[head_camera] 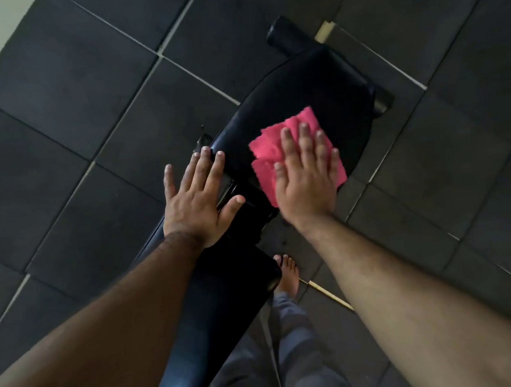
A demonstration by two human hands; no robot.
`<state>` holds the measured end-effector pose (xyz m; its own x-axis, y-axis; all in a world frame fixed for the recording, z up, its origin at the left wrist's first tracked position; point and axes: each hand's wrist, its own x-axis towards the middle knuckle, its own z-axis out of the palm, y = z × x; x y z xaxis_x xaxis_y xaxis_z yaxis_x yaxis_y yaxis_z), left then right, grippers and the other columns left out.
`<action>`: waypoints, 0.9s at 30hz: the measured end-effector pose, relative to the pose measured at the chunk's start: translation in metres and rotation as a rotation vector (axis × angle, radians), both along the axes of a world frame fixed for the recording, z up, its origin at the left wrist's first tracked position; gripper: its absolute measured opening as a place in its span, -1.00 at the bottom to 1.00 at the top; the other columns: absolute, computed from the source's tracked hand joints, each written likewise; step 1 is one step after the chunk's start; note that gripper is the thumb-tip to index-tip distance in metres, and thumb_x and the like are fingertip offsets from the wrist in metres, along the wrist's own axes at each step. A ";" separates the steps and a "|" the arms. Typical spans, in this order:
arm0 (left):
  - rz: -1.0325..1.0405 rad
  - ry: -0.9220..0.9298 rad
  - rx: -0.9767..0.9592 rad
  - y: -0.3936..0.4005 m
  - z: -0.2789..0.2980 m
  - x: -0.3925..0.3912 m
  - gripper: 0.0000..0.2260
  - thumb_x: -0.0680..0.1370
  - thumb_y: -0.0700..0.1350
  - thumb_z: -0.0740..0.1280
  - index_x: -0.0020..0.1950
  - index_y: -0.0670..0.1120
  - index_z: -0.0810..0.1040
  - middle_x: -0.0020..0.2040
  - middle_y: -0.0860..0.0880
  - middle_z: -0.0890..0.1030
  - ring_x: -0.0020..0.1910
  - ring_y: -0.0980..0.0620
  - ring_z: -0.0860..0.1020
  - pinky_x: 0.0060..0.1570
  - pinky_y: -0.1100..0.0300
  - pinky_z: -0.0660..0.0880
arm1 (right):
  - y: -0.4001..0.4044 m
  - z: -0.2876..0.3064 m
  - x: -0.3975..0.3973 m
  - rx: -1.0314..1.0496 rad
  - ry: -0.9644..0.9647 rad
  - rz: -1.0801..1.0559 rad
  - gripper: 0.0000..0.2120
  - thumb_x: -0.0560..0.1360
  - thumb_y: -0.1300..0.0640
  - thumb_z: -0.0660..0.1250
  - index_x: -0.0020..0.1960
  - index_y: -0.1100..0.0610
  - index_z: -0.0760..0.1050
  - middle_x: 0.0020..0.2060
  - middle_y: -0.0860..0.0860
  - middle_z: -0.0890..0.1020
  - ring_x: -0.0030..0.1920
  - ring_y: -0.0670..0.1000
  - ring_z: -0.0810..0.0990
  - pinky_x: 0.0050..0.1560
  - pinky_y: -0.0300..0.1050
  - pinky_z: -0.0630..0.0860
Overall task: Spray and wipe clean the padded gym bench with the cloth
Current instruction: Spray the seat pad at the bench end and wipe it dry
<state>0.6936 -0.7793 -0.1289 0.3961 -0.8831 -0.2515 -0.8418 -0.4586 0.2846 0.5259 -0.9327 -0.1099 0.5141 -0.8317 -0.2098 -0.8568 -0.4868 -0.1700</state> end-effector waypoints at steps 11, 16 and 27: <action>-0.012 -0.013 0.004 0.001 -0.002 0.000 -0.17 0.67 0.50 -0.11 0.81 0.04 -0.06 0.81 -0.09 0.02 0.78 -0.13 0.06 0.69 -0.39 -0.14 | -0.122 0.005 0.076 -0.021 0.058 -0.082 -0.42 0.73 -0.20 -0.07 0.73 -0.15 0.07 0.75 0.02 0.06 0.73 0.22 -0.02 0.68 0.33 -0.08; 0.005 0.003 0.014 0.002 0.005 -0.001 -0.19 0.68 0.46 -0.07 0.82 0.03 -0.01 0.81 -0.09 0.03 0.78 -0.11 0.06 0.70 -0.36 -0.14 | -0.022 0.003 0.029 0.011 0.005 0.219 -0.36 0.74 -0.22 -0.04 0.76 -0.05 -0.03 0.76 0.04 0.00 0.74 0.19 -0.06 0.71 0.26 -0.09; 0.146 0.132 -0.018 -0.003 0.030 -0.007 -0.26 0.68 0.35 -0.07 0.79 0.01 0.16 0.79 -0.03 0.16 0.78 -0.07 0.06 0.70 -0.35 -0.19 | -0.066 0.039 0.005 0.239 -0.160 -0.330 -0.53 0.49 -0.21 0.54 0.24 0.06 0.56 0.18 0.04 0.68 0.21 0.16 0.64 0.21 0.15 0.61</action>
